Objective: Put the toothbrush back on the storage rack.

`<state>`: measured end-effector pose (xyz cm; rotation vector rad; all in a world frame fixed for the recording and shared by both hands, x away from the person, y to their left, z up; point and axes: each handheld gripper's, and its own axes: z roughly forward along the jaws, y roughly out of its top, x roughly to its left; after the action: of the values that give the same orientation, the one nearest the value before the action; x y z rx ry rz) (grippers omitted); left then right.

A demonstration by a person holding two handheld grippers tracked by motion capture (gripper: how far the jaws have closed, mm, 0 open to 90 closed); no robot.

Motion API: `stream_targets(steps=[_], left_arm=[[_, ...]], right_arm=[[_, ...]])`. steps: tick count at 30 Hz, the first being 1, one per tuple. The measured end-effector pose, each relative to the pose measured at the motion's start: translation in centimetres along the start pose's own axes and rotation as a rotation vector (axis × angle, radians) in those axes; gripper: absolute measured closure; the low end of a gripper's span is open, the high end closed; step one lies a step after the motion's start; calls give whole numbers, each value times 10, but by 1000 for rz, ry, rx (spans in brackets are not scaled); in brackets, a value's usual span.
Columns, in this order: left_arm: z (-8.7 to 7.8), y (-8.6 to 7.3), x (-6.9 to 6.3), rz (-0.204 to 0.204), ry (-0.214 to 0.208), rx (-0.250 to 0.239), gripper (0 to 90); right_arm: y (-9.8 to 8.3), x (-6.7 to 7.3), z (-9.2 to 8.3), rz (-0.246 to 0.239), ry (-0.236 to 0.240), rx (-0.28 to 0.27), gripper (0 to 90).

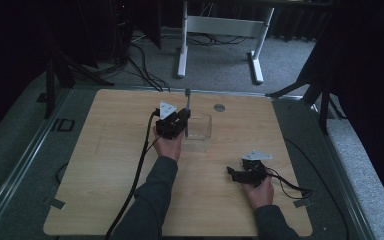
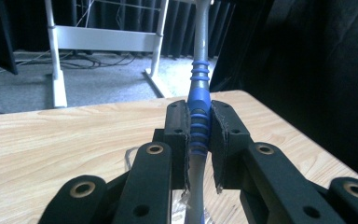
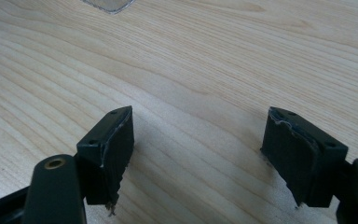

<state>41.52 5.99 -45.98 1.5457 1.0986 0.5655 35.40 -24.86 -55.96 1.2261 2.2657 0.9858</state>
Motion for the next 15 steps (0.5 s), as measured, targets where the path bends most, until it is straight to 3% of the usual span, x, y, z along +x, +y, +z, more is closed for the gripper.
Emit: stream_targets(steps=[6,10,13,15], left_arm=[[3,-2,1,14,18,23,778],[5,-5,2,13,26,78,757],[1,-3,0,34,36,80,567],[-4,0,-1,47,28,74,489]], right_arm=[[0,0,0,0,0,0,246],[0,0,0,0,0,0,247],[0,0,0,0,0,0,246],[0,0,0,0,0,0,246]])
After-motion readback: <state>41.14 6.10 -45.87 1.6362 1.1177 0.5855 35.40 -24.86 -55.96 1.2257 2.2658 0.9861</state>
